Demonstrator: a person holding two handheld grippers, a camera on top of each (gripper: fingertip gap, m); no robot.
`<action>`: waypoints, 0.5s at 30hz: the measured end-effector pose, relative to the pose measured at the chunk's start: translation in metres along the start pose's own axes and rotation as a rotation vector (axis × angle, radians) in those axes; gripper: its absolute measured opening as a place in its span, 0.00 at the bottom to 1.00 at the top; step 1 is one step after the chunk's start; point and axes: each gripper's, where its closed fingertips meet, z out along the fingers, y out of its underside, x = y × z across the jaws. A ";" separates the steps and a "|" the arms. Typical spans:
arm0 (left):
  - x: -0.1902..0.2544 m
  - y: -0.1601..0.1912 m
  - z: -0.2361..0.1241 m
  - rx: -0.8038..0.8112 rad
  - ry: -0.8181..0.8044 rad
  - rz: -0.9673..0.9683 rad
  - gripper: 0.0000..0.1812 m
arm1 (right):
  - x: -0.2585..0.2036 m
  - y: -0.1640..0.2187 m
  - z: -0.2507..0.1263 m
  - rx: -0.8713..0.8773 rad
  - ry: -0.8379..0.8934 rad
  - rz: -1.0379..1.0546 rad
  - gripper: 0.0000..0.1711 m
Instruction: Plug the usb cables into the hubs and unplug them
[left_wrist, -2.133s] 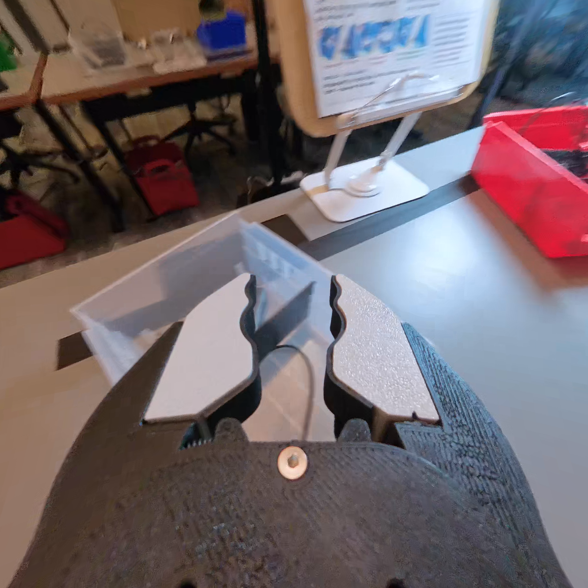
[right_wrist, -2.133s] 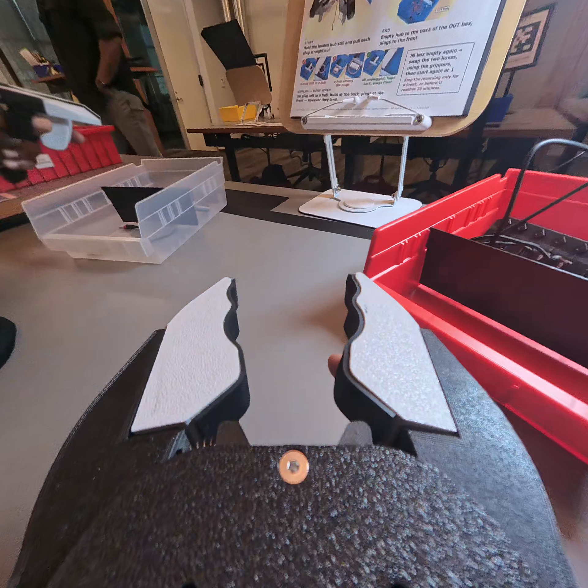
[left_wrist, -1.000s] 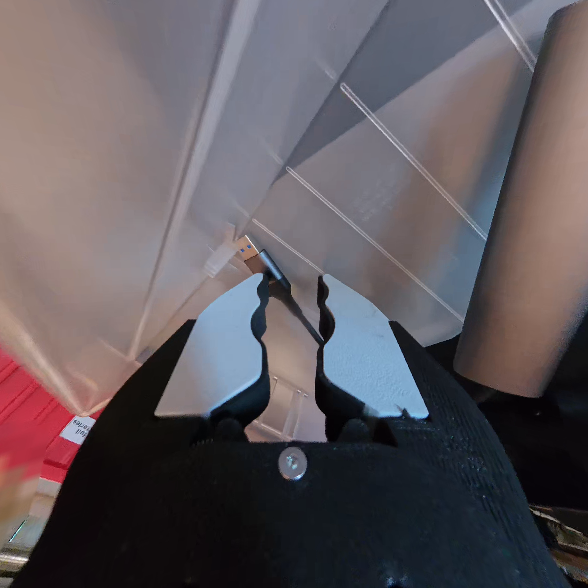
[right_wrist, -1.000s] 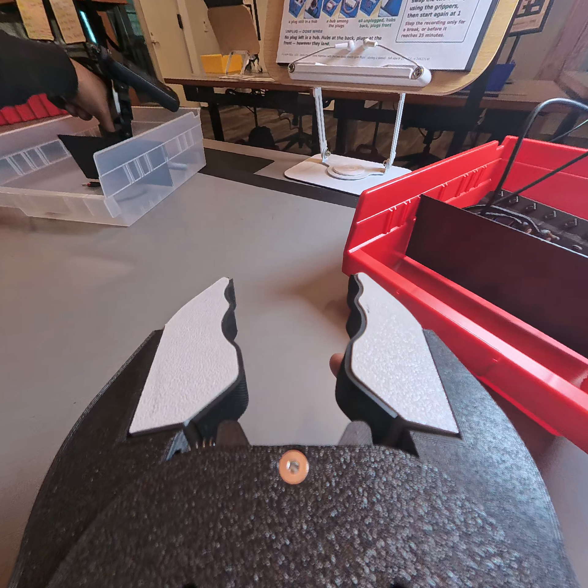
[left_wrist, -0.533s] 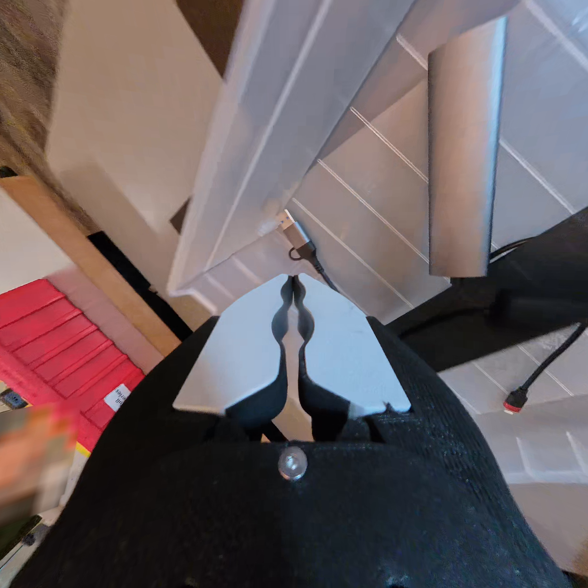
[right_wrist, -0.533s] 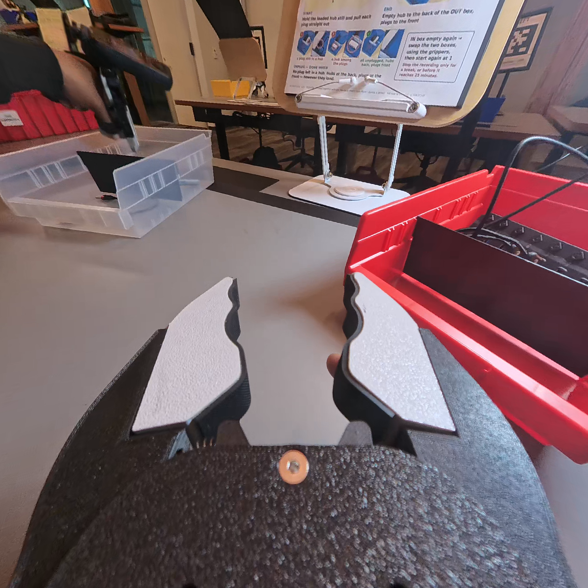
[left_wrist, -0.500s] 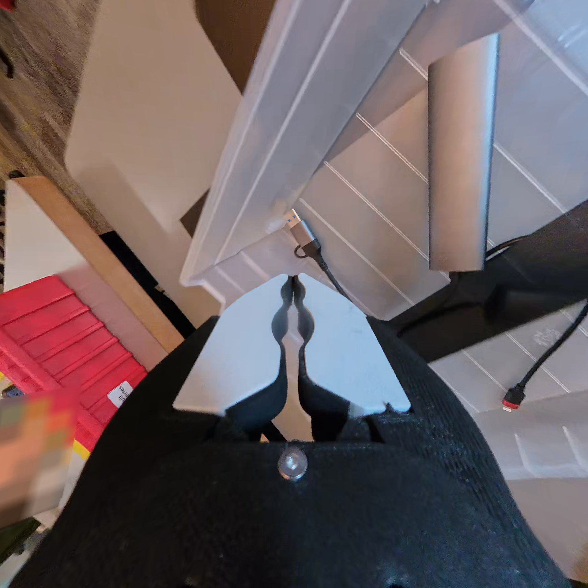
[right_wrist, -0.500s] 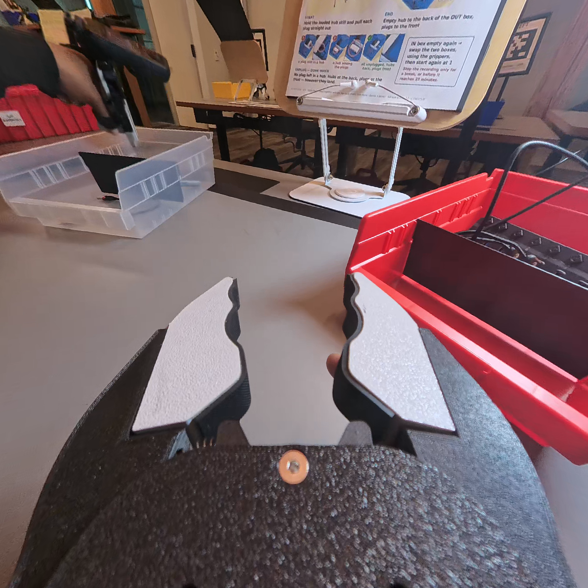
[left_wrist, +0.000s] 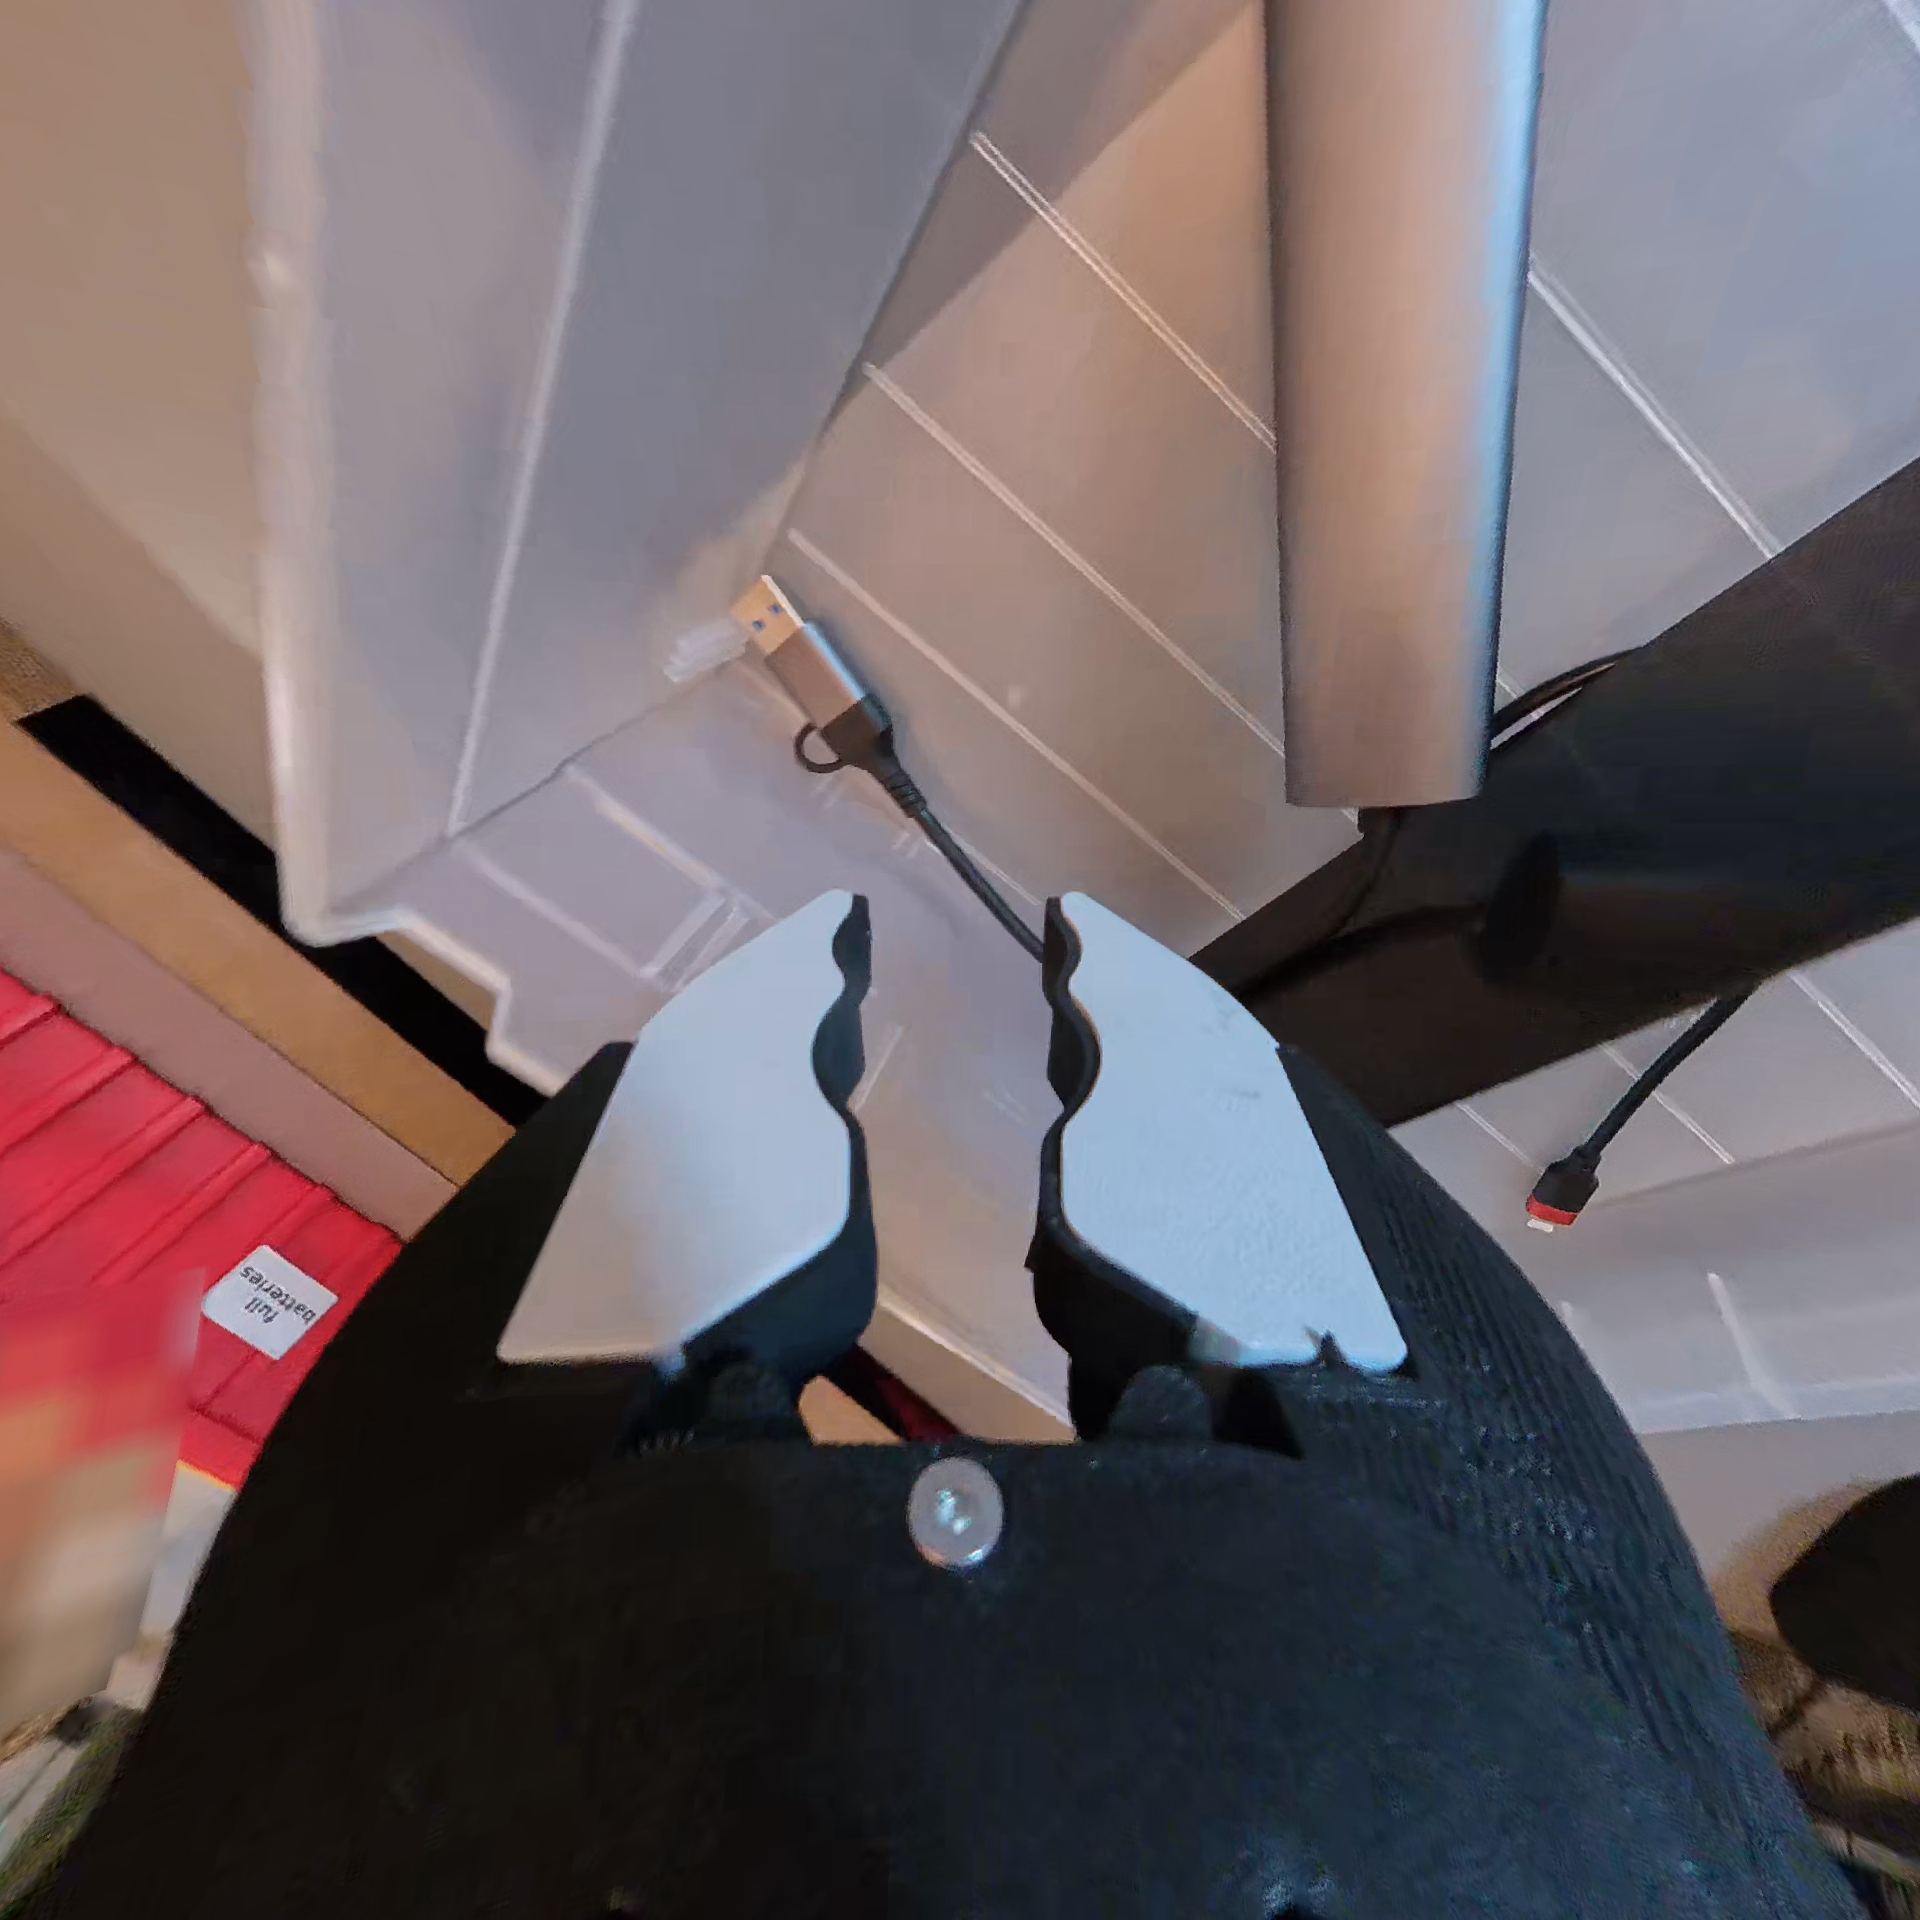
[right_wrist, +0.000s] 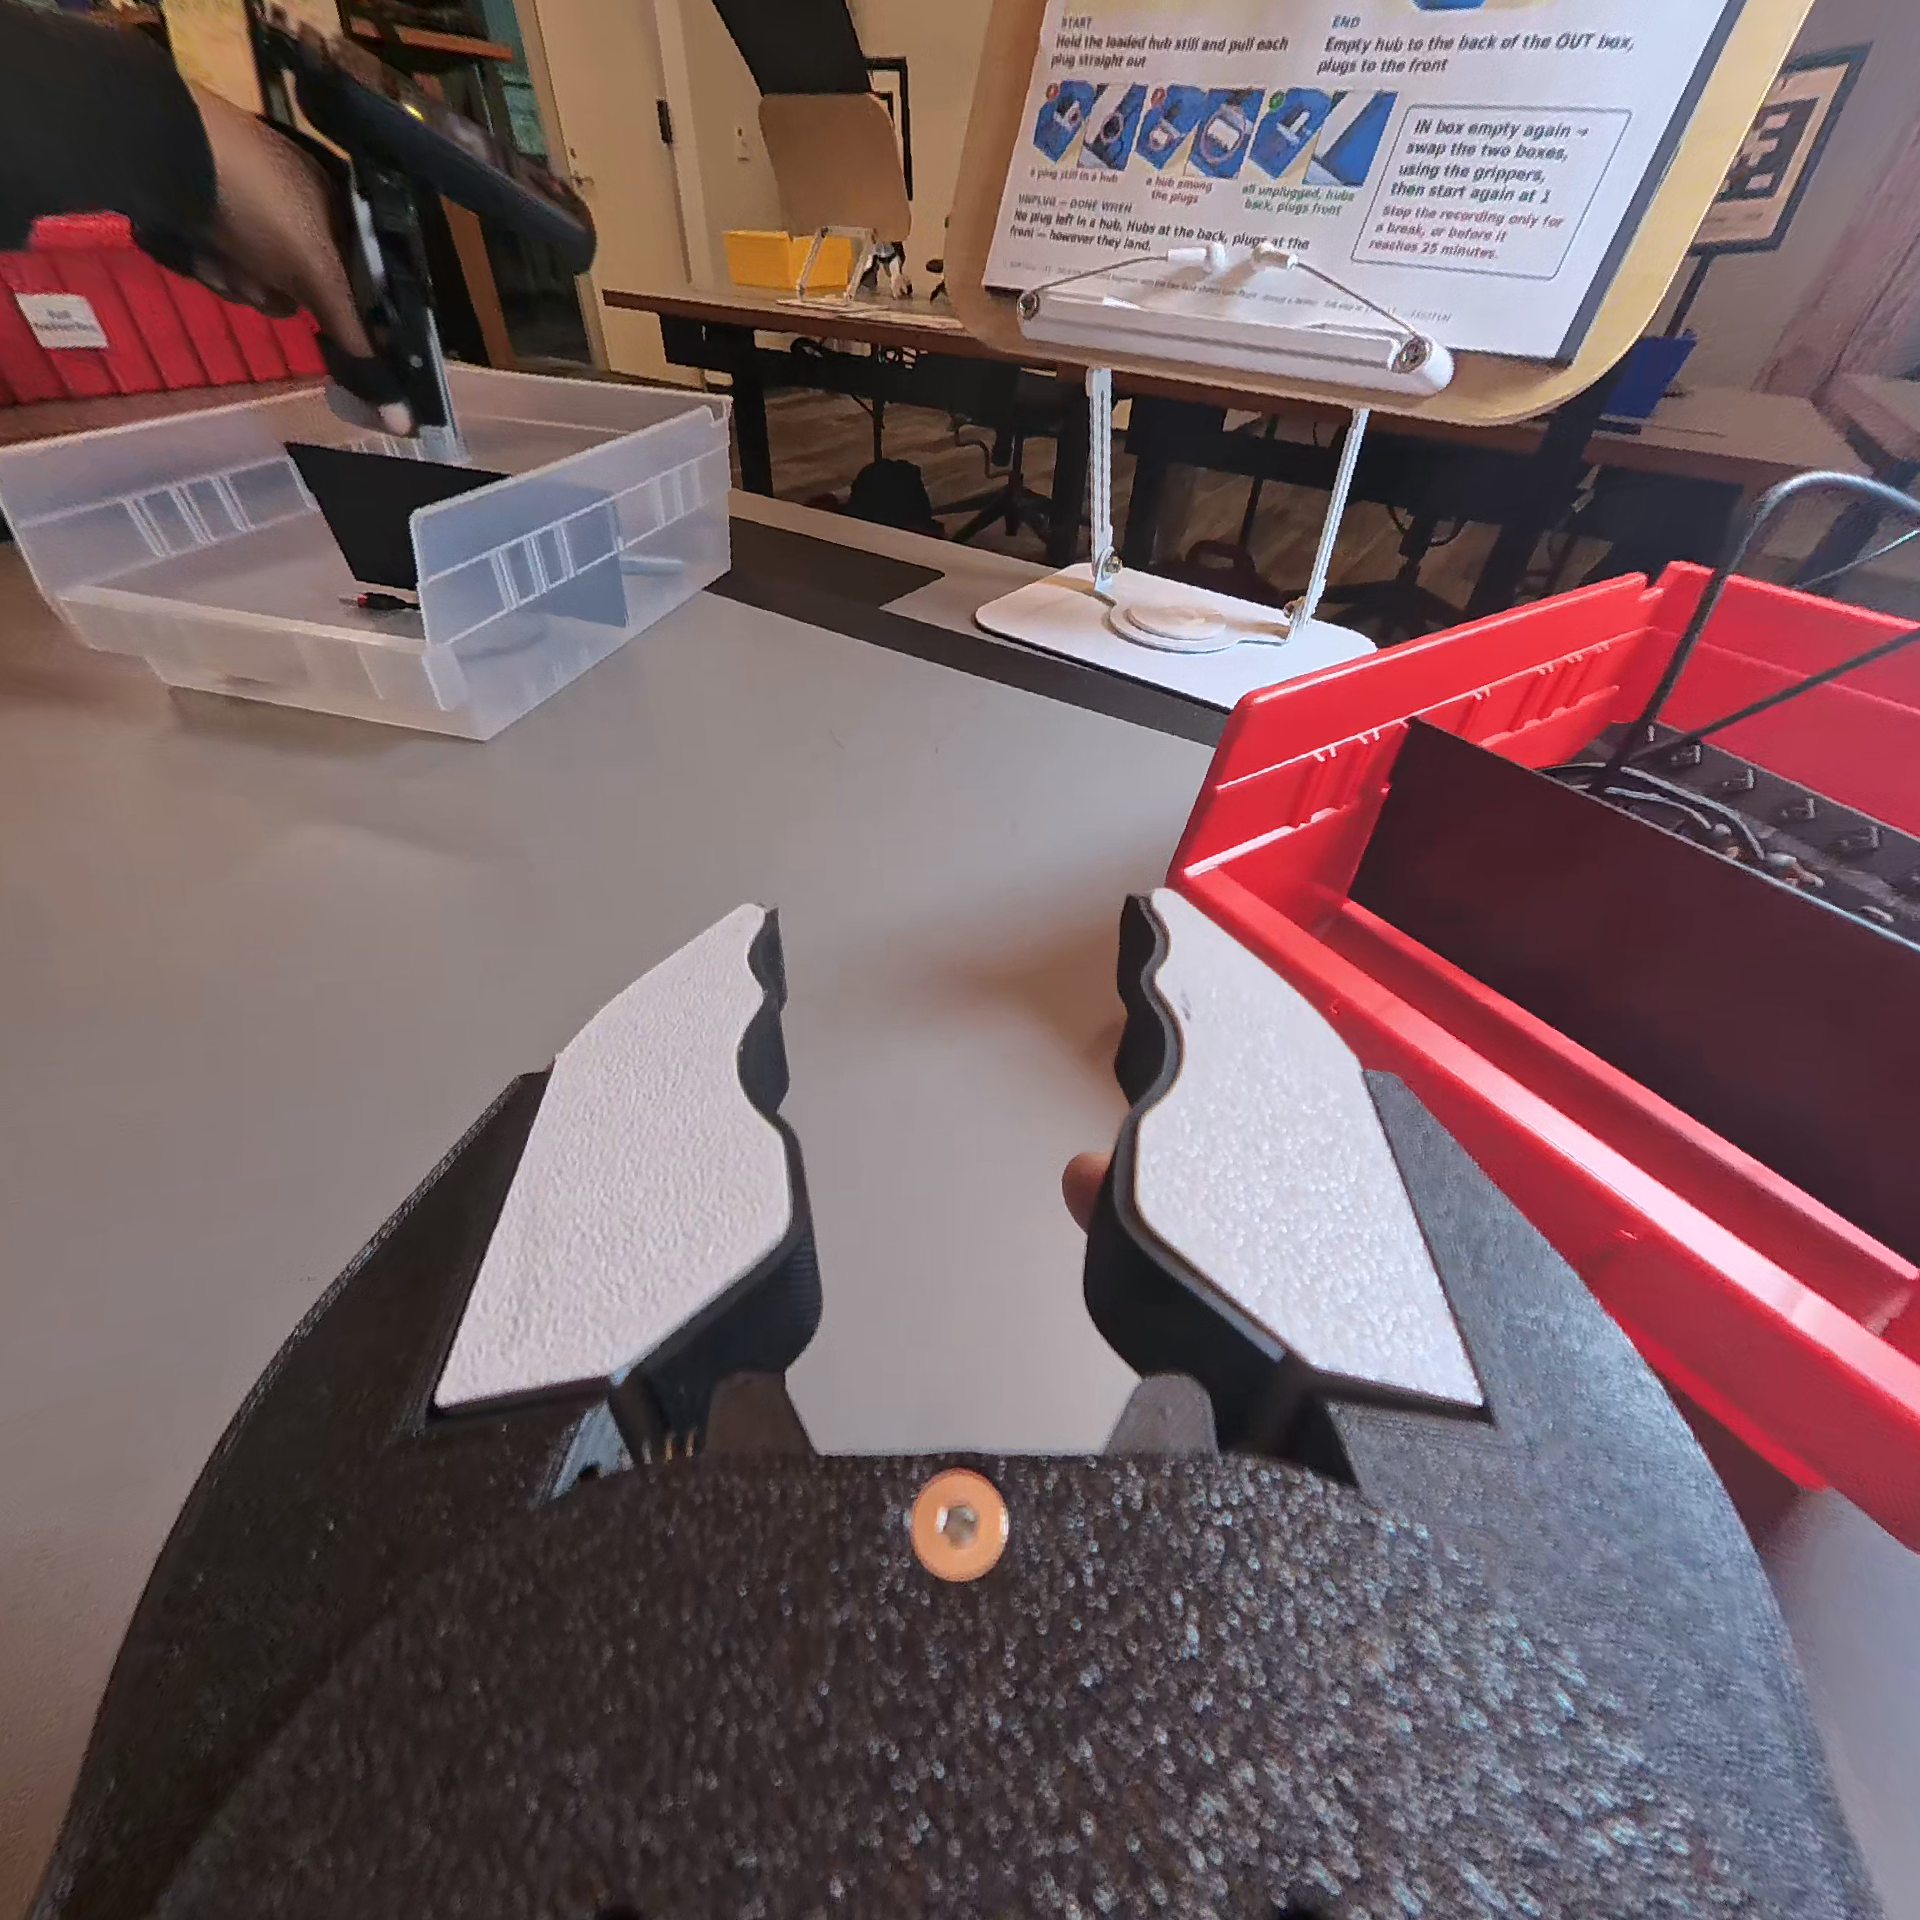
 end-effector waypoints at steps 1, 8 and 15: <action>0.002 0.001 0.005 -0.042 0.012 0.022 0.19 | 0.001 0.002 0.001 -0.008 0.000 0.003 0.36; 0.031 -0.035 0.012 0.014 0.262 0.073 0.24 | 0.007 0.013 0.007 -0.050 -0.009 0.049 0.36; 0.063 -0.073 0.003 0.159 0.488 0.051 0.29 | 0.002 0.024 0.014 -0.096 -0.038 0.054 0.36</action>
